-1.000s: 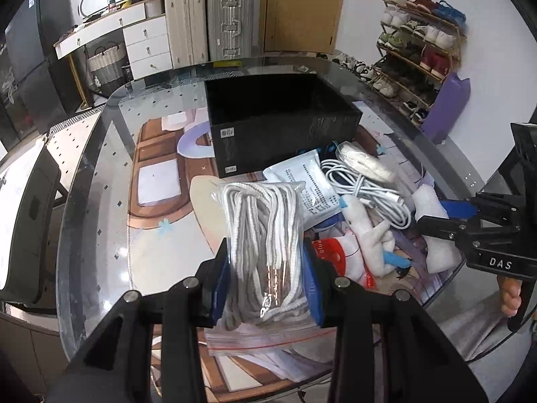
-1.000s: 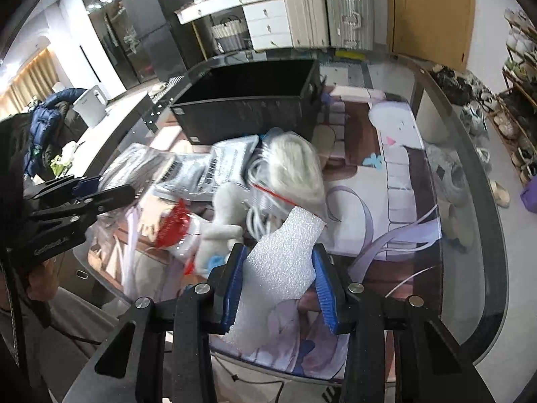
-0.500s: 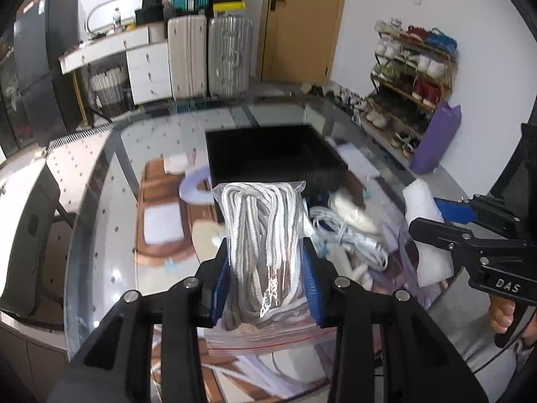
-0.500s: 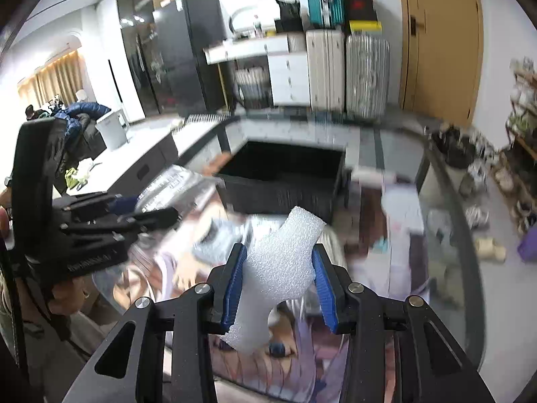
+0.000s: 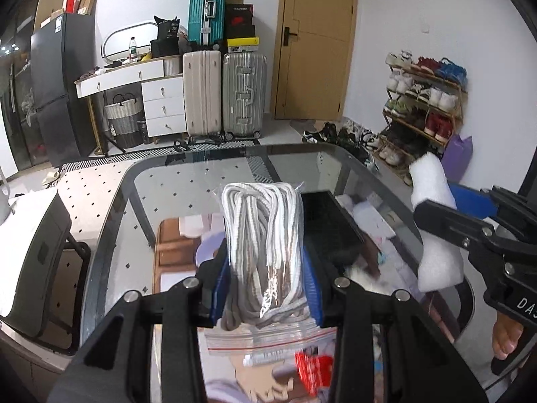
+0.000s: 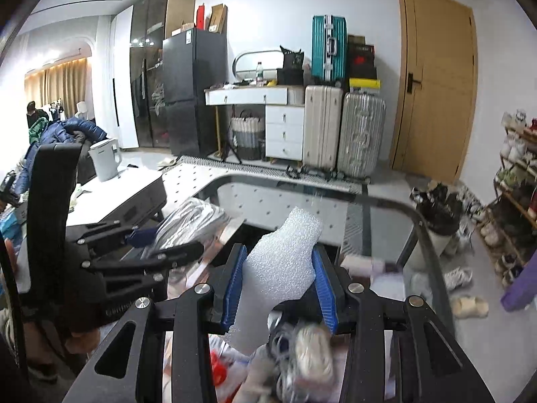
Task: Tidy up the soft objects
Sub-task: 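Carry the rope bag and foam sheet into the black box and release both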
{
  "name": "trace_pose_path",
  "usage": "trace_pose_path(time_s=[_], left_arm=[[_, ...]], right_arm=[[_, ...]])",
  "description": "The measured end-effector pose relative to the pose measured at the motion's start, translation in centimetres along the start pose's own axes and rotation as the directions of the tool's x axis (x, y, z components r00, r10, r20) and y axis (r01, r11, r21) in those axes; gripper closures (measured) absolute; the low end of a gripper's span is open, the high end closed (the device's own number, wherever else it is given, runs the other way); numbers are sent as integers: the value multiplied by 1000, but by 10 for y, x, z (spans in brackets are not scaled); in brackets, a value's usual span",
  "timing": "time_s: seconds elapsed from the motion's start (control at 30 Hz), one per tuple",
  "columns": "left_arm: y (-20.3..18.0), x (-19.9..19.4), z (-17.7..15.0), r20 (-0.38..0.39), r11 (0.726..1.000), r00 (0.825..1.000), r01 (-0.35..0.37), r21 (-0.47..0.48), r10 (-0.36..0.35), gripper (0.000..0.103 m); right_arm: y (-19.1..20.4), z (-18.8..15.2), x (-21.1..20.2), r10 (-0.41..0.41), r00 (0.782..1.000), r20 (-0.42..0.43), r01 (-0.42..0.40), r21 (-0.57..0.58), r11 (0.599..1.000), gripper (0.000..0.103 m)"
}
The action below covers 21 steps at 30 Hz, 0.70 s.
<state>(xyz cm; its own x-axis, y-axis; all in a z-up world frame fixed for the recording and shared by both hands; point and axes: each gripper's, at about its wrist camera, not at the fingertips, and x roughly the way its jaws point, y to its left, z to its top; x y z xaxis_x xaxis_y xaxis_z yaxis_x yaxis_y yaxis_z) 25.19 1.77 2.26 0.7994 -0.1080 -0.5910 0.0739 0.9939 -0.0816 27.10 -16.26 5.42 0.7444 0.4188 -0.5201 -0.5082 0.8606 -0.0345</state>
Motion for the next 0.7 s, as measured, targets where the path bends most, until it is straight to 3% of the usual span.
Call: trace_pose_path(time_s=[0.2, 0.47, 0.7], left_arm=[[6, 22, 18, 32, 1000, 999, -8, -24, 9, 66], [8, 73, 26, -12, 998, 999, -39, -56, 39, 67], [9, 107, 21, -63, 992, 995, -86, -96, 80, 67]], right_arm=[[-12, 16, 40, -37, 999, -14, 37, 11, 999, 63], [-34, 21, 103, -55, 995, -81, 60, 56, 997, 63], [-58, 18, 160, 8, 990, -139, 9, 119, 993, 63]])
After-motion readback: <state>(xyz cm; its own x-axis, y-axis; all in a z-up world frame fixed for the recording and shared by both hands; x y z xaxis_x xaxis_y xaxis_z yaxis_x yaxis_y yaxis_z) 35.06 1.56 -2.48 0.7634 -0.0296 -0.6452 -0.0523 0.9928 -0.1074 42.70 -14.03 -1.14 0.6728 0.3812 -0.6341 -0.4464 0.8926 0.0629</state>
